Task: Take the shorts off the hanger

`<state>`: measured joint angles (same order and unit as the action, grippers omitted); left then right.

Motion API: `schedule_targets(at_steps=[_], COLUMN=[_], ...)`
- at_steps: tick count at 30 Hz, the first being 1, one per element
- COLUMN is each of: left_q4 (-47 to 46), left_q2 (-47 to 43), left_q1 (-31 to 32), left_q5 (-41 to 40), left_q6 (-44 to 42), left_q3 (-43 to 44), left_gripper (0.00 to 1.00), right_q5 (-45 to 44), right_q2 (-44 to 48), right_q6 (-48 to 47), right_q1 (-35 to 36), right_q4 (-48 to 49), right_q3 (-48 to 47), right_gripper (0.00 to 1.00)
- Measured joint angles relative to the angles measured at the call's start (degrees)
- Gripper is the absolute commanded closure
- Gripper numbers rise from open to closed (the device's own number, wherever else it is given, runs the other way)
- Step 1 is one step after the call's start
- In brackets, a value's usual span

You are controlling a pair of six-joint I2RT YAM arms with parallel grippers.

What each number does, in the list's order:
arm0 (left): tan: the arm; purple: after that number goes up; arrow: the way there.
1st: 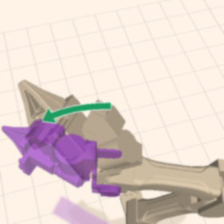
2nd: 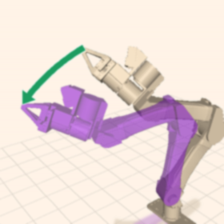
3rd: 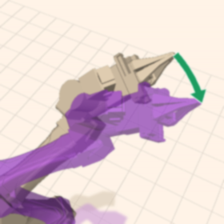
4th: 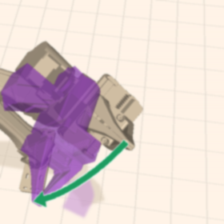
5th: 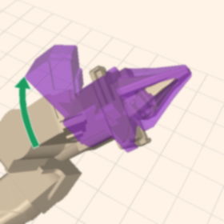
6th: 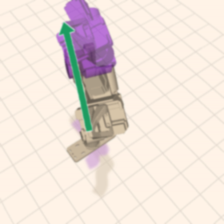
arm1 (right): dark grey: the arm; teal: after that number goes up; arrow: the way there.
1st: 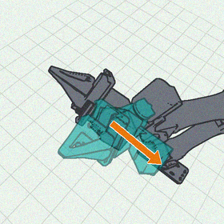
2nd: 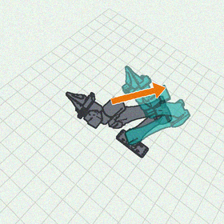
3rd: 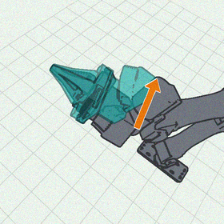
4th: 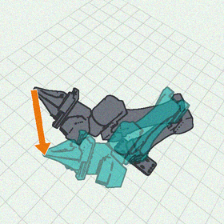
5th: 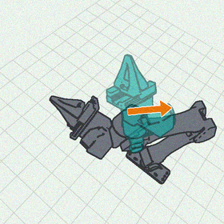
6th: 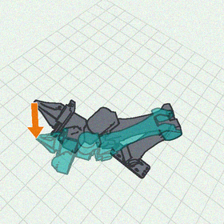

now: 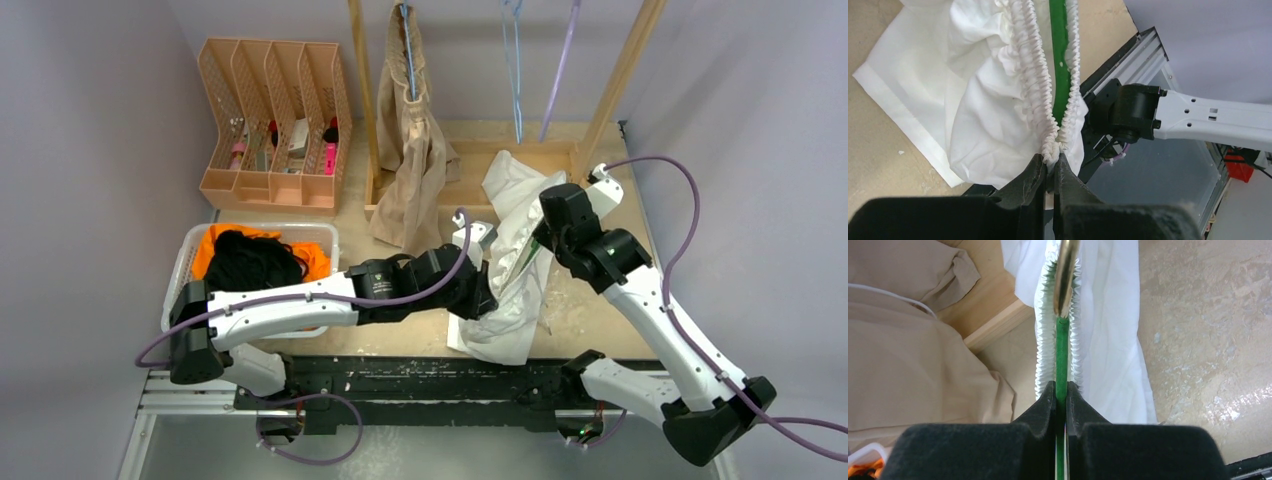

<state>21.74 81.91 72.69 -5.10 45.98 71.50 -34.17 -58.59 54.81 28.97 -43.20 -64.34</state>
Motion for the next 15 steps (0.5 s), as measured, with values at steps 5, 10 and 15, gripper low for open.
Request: schedule_targets(at_steps=[5,10,15], left_q4=[2.4,4.0,7.7], left_q2=[0.5,-0.3,-1.3], left_q1=[1.8,2.0,2.0], left_q5=[-0.3,-0.9,-2.9], left_q6=[-0.2,-0.8,-2.1], left_q3=[0.6,2.3,3.7], left_gripper=[1.00,1.00,1.00], right_q5=[0.2,-1.0,0.7], right_q2=[-0.1,-2.9,-2.0], right_q6=[-0.2,1.1,1.1], right_q1=[0.0,0.0,0.0], right_q4=[-0.5,-3.4,-3.0], right_q3=[-0.3,-2.4,-2.8], right_gripper=[1.00,1.00,1.00])
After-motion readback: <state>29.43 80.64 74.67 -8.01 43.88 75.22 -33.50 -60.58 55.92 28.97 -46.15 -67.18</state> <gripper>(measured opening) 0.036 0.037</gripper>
